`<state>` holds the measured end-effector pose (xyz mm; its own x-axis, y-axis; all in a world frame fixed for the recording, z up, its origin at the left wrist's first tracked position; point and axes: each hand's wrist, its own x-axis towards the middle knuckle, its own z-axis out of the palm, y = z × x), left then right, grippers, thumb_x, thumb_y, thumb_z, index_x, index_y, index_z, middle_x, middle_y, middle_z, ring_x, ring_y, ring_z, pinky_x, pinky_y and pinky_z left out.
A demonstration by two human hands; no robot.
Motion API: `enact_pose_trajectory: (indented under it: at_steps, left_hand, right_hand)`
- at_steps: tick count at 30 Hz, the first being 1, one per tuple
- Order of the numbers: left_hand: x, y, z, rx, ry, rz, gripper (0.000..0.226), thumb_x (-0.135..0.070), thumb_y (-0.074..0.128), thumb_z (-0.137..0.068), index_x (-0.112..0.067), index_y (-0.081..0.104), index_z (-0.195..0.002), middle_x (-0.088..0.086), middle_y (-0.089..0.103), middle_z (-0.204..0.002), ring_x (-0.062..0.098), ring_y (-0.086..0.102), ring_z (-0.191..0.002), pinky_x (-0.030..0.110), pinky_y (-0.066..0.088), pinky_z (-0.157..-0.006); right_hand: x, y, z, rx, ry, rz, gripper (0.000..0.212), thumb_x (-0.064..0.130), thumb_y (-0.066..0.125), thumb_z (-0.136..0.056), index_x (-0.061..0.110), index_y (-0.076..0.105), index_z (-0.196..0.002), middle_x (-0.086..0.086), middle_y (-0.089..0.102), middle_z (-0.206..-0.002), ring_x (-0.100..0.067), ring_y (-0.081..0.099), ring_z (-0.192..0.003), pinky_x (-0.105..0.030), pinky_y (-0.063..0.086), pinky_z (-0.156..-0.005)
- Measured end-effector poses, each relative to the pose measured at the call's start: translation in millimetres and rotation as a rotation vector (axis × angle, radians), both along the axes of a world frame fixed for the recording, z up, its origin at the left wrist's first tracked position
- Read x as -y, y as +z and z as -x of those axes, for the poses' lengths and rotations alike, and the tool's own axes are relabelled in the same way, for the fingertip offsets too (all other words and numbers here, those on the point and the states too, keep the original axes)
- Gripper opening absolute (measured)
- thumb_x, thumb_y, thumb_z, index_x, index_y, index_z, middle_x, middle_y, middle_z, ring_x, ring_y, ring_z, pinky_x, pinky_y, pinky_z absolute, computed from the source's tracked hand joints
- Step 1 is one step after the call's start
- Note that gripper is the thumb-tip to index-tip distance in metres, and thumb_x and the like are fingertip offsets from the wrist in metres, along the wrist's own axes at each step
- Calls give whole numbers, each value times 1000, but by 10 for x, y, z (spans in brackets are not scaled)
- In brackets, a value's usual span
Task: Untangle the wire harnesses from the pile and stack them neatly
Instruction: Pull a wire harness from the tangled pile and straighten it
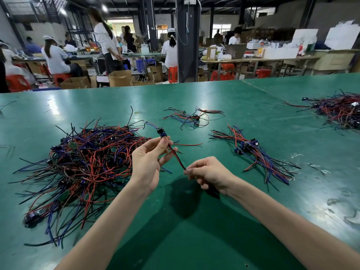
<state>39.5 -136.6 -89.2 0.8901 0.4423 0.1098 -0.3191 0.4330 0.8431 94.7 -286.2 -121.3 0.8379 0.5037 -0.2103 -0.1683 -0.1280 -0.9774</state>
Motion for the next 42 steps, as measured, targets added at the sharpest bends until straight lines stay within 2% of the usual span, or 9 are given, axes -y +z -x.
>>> enact_pose_trajectory:
  at_steps: [3, 8, 13, 17, 20, 25, 31, 39, 42]
  left_hand:
    - [-17, 14, 13, 13, 10, 4, 9, -5, 60, -86, 1, 65, -82, 6, 69, -70, 19, 68, -64, 26, 59, -64]
    - [-35, 26, 14, 11, 32, 18, 9, -4, 59, -87, 0, 64, -81, 7, 68, -71, 23, 65, -68, 22, 56, -60]
    - [-72, -10, -17, 22, 108, -8, 9, -2, 59, -88, 1, 64, -80, 10, 64, -75, 28, 59, -78, 21, 56, -61]
    - [-109, -89, -62, 29, 189, -74, 7, -1, 60, -88, 1, 65, -83, 8, 65, -75, 22, 64, -70, 21, 57, -66]
    - [-191, -160, -109, 9, 259, -145, 6, -3, 63, -88, -2, 65, -83, 3, 68, -72, 16, 68, -63, 19, 56, -64]
    - [-286, -305, -173, -52, 305, -367, 7, -8, 66, -87, -9, 67, -80, 6, 68, -77, 17, 70, -68, 19, 55, -64]
    - [-236, -449, -203, -106, 271, -624, 6, -4, 66, -86, -9, 67, -83, 7, 68, -77, 15, 69, -65, 24, 58, -66]
    - [-146, -452, -222, -156, 246, -599, 9, -4, 63, -89, 5, 64, -89, 11, 63, -76, 2, 61, -57, 9, 48, -54]
    - [-153, -456, -233, -188, 215, -525, 8, -6, 61, -91, -1, 62, -85, 15, 64, -81, 22, 65, -73, 14, 52, -58]
  right_hand:
    - [7, -16, -11, 36, 21, 30, 15, -12, 58, -81, 0, 67, -80, -4, 59, -51, -8, 40, -34, -16, 31, -32]
    - [44, -18, -11, 58, 34, 70, 8, -6, 66, -79, 1, 69, -81, -18, 54, -70, -12, 34, -38, -16, 28, -33]
    - [56, 42, 60, 93, 158, 120, 8, -2, 63, -85, -4, 68, -91, -5, 57, -59, -7, 36, -38, -16, 30, -32]
    - [60, 105, 173, 195, 273, 174, 9, 0, 58, -89, 1, 66, -92, -4, 56, -65, -7, 41, -41, -17, 35, -34]
    - [51, 157, 264, 329, 324, 121, 12, -1, 57, -90, 6, 68, -90, -1, 52, -60, -10, 42, -41, -18, 38, -37]
    - [60, 240, 328, 346, 354, -38, 16, -3, 58, -89, 8, 68, -97, 5, 51, -60, -10, 42, -44, -18, 39, -39]
    - [69, 254, 345, 399, 342, -101, 18, -3, 57, -90, 9, 69, -97, -8, 43, -64, -10, 35, -47, -18, 35, -40]
    - [87, 241, 290, 445, 292, -143, 23, -6, 60, -87, 7, 70, -103, -2, 46, -73, -10, 38, -46, -19, 33, -38]
    - [87, 200, 278, 341, 297, -149, 22, -7, 59, -86, 4, 70, -101, -1, 48, -69, -11, 35, -44, -19, 30, -37]
